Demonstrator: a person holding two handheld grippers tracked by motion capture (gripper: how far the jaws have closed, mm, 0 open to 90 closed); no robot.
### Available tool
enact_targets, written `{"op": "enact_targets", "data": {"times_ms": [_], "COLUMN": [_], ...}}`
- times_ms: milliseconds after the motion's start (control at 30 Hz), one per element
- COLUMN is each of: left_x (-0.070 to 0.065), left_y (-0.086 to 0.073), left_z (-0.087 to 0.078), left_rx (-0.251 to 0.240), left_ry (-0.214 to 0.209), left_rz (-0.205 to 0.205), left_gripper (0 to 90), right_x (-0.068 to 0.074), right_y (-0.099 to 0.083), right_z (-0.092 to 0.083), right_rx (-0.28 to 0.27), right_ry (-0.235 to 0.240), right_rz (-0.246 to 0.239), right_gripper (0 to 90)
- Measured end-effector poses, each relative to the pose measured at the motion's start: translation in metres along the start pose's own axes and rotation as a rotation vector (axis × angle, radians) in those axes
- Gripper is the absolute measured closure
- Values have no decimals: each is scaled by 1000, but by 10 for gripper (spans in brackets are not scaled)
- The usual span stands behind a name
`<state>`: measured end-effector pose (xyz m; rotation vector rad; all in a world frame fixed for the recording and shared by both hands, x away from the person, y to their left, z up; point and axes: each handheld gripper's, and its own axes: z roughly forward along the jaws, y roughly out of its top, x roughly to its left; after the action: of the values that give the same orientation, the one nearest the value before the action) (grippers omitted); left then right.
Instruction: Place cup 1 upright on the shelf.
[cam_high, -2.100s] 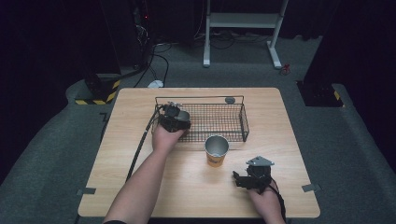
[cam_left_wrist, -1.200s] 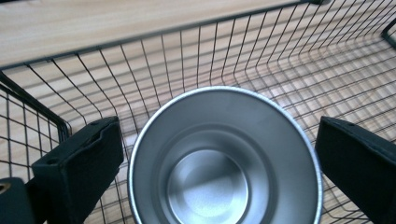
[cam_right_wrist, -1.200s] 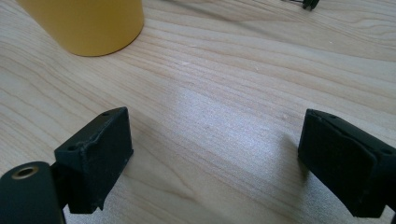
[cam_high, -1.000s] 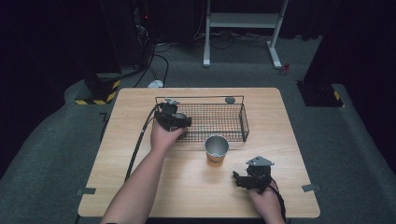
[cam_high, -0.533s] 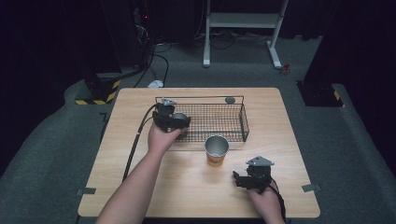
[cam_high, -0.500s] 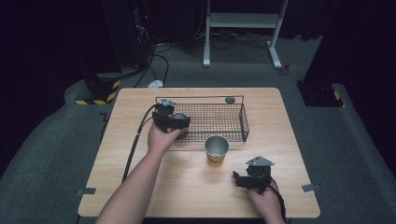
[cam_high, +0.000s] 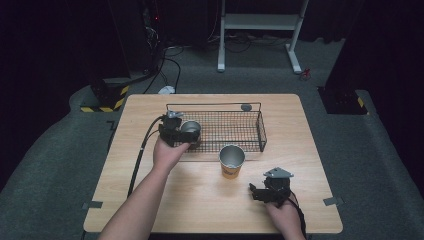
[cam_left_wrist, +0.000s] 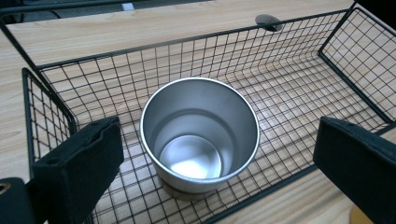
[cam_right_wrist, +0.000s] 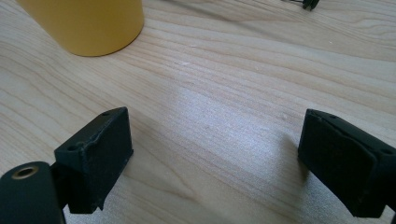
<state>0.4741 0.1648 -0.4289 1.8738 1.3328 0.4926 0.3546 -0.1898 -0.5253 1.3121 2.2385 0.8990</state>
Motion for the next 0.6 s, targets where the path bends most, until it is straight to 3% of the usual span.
{"op": "enact_targets", "data": {"times_ms": [600], "left_x": [9], "left_y": [-20], "left_z": [-29], "left_rx": [-10], "left_ry": [16], "left_rz": [19], "left_gripper": [5], "right_x": [0], "right_y": [0], "right_z": [0], "right_rx": [1], "right_ry": [0], "right_rz": [4], "right_gripper": [94]}}
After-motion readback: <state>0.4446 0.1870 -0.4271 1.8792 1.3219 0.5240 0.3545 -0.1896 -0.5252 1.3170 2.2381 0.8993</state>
